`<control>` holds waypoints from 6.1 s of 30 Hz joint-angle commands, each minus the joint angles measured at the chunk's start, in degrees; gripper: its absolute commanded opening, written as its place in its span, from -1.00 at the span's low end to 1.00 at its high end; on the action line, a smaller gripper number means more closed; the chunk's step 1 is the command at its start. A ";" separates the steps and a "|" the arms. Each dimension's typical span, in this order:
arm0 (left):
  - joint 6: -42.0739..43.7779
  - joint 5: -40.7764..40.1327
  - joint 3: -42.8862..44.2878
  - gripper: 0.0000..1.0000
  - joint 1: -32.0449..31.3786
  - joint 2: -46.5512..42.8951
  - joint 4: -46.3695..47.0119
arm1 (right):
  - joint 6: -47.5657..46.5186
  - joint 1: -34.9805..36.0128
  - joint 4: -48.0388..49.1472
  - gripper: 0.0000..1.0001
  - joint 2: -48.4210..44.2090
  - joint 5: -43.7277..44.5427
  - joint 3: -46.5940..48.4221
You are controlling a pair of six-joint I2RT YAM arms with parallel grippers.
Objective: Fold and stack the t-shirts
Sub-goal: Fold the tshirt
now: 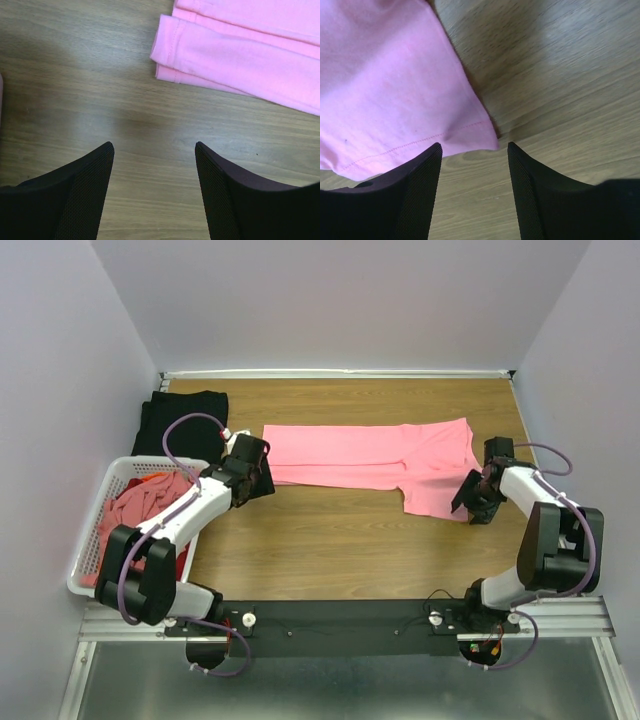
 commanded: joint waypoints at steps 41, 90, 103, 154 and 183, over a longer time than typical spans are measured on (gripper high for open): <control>-0.52 -0.42 9.30 0.49 -0.26 10.42 1.79 | 5.31 3.53 6.12 -0.99 33.13 -9.17 49.67; -5.88 3.89 23.36 -1.00 7.30 27.30 -0.50 | 4.78 3.35 6.56 -0.99 38.58 -7.06 51.96; -5.62 9.78 29.95 -1.00 11.79 33.54 0.20 | 5.75 1.86 6.47 -0.99 40.43 -5.92 52.50; 0.28 7.64 30.73 0.22 -5.16 24.93 1.52 | 7.69 2.91 11.92 -0.05 31.38 -7.16 42.74; -9.66 7.76 17.49 0.21 -1.49 31.88 6.62 | 7.59 2.38 13.41 -0.03 16.71 3.84 11.65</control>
